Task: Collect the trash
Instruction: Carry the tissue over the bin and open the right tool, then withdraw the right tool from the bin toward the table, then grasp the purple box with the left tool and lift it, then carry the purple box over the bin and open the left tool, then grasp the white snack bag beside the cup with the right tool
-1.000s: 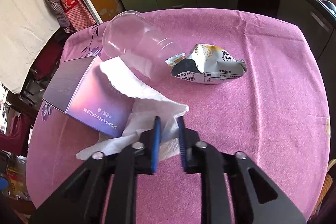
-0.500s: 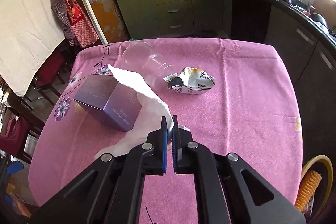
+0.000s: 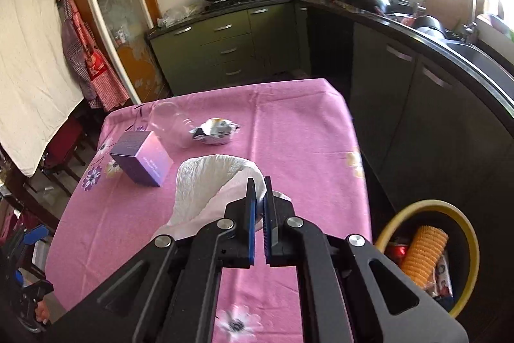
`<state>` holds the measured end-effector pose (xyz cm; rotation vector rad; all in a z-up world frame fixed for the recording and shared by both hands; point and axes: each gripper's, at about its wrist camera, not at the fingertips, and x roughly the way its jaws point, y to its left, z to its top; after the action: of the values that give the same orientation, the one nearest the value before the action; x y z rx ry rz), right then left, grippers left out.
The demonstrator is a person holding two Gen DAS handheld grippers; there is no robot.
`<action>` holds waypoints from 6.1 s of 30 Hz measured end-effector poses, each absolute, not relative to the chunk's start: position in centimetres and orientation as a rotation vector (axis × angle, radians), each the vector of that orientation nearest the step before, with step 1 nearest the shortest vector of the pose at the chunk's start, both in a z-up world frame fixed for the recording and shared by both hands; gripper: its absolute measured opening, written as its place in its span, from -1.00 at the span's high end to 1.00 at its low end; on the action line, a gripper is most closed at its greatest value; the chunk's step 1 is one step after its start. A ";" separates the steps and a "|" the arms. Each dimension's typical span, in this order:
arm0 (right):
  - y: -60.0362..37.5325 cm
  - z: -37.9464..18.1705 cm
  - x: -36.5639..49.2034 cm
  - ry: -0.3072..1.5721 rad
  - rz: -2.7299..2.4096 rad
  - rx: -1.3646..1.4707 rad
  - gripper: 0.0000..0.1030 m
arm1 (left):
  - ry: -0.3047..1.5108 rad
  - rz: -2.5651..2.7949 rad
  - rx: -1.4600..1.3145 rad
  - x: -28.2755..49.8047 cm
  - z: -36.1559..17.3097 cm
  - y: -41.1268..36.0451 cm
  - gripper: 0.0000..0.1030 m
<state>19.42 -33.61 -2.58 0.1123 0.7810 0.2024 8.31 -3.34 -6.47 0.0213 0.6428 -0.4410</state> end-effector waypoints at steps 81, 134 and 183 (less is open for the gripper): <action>-48.0 -10.0 12.4 0.845 0.019 0.266 -0.11 | 0.736 -0.131 0.037 24.2 -8.7 -8.5 -0.40; -47.0 -9.0 14.0 0.853 0.083 0.190 -0.15 | 0.598 -0.472 0.073 19.6 -7.3 -15.5 -0.86; -18.7 -14.0 39.1 0.947 0.412 -0.126 -0.05 | 0.658 -0.371 0.005 23.0 -11.8 -6.5 -0.86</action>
<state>39.10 -18.72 -13.95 -0.1264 0.9466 0.4124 22.97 -6.53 -11.76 0.0054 0.6581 -0.3710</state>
